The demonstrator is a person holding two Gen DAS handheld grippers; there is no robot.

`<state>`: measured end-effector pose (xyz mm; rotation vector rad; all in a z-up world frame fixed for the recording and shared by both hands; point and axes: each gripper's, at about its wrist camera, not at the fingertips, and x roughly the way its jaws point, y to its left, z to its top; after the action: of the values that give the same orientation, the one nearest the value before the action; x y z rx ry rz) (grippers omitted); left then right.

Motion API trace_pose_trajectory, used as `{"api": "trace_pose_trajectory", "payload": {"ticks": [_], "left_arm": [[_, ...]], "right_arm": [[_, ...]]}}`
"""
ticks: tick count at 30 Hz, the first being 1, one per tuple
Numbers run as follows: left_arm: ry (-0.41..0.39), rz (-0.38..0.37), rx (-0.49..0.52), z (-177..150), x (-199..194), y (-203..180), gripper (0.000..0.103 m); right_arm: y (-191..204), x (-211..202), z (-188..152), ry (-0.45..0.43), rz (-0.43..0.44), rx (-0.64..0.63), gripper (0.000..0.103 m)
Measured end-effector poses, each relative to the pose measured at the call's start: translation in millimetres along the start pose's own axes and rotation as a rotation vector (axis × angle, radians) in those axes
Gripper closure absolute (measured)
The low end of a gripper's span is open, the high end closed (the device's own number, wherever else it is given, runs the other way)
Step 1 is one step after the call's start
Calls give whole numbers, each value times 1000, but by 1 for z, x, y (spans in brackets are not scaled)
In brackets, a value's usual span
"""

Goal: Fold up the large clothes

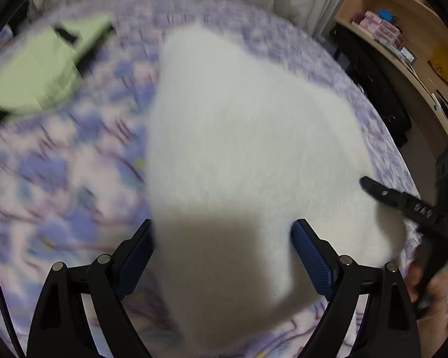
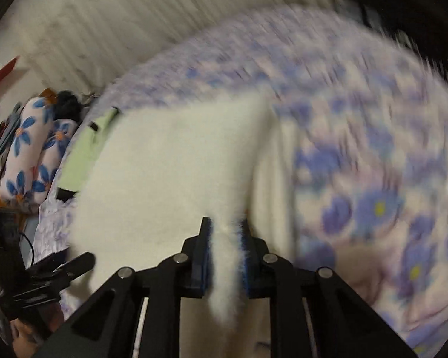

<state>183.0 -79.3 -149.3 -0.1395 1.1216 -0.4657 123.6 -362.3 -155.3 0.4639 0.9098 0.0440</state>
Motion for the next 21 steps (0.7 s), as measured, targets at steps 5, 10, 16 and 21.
{"api": "trace_pose_trajectory", "payload": {"ticks": [5, 10, 16, 21], "left_arm": [[18, -52, -46, -2, 12, 5, 8], [12, -14, -1, 2, 6, -3, 8], [41, -66, -38, 24, -4, 17, 8], [11, -81, -71, 49, -12, 43, 9]], "right_arm": [[4, -7, -5, -32, -6, 1, 87], [0, -20, 12, 11, 22, 48, 79], [-11, -27, 40, 6, 48, 96, 51], [-25, 4, 46, 111, 81, 149, 50]]}}
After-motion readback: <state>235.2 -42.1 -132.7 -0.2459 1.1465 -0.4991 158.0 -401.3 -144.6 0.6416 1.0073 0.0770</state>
